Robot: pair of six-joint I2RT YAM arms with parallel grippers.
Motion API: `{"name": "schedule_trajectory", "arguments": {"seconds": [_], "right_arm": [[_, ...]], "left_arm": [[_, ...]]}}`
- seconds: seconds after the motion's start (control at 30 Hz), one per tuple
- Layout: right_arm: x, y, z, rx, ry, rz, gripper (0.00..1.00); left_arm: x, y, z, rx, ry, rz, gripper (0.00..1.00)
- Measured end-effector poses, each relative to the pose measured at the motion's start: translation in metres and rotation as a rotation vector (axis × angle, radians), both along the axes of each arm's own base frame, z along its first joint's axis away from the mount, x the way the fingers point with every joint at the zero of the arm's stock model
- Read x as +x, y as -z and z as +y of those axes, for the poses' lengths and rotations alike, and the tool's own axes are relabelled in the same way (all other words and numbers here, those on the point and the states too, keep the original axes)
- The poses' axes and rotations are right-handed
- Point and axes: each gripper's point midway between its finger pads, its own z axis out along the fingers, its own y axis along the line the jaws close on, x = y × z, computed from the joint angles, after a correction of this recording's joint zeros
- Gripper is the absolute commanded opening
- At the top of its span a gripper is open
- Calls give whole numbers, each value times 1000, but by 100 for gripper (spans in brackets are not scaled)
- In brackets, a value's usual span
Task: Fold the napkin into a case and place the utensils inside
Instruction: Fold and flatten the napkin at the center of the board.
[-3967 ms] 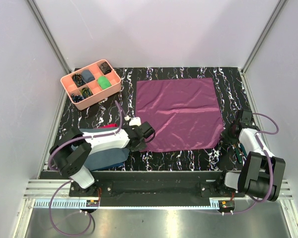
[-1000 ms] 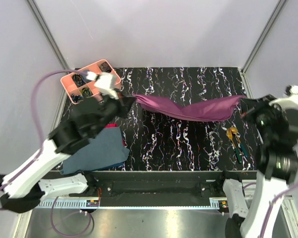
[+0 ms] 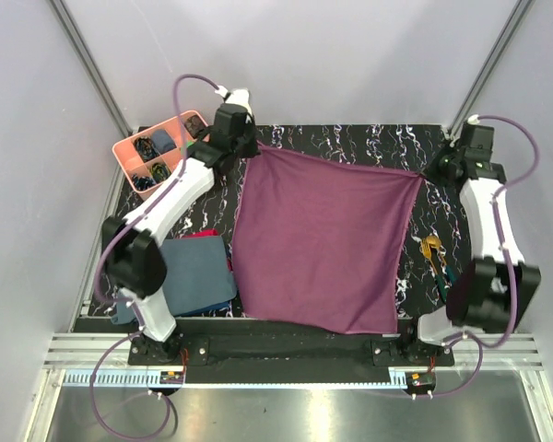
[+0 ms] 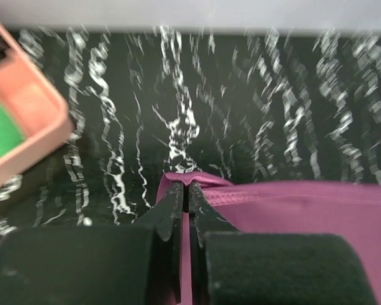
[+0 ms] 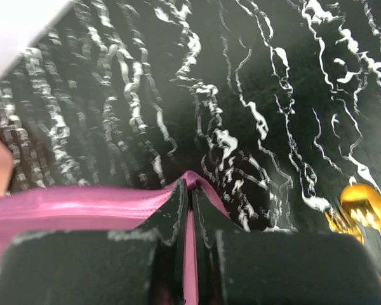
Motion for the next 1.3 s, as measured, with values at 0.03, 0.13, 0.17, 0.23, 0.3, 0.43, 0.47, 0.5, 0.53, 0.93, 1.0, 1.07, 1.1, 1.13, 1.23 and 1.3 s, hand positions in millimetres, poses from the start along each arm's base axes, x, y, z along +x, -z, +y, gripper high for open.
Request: {"name": "schedule_trajectory", "arguments": {"seconds": [0.03, 0.13, 0.17, 0.23, 0.3, 0.43, 0.47, 0.5, 0.53, 0.93, 1.0, 1.07, 1.1, 1.13, 1.23, 1.3], "right_arm": [[9, 12, -2, 4, 1, 23, 0], [38, 42, -8, 17, 0, 69, 0], [47, 51, -9, 21, -1, 76, 0], [65, 63, -11, 34, -5, 84, 0], [79, 71, -11, 46, -15, 86, 0], [100, 86, -14, 53, -22, 93, 0], [102, 89, -14, 56, -24, 97, 0], [102, 92, -13, 61, -29, 104, 0], [101, 94, -12, 64, -30, 110, 0], [15, 104, 12, 154, 5, 218, 0], [-6, 105, 16, 165, 16, 237, 0], [-26, 109, 19, 170, 34, 263, 0], [-36, 112, 20, 171, 43, 281, 0], [-47, 116, 21, 173, 54, 302, 0], [-73, 127, 21, 167, 98, 357, 0], [-86, 132, 20, 166, 125, 380, 0]], "left_arm": [[11, 19, -4, 5, 12, 33, 0], [35, 70, -6, 20, 29, 112, 0], [39, 84, -6, 25, 34, 131, 0], [49, 102, -7, 25, 46, 145, 0], [58, 110, -7, 17, 55, 137, 0], [76, 112, -9, -16, 75, 107, 0], [81, 111, -10, -26, 80, 97, 0], [85, 111, -10, -33, 84, 89, 0], [86, 111, -10, -37, 87, 86, 0], [-7, 155, -3, -71, 57, 376, 0], [-39, 164, -2, -68, 58, 433, 0], [-70, 170, -4, -65, 72, 487, 0], [-80, 171, -3, -64, 77, 505, 0], [-88, 172, -2, -62, 81, 518, 0], [-104, 174, 2, -62, 83, 537, 0], [-115, 178, 6, -63, 80, 552, 0]]}}
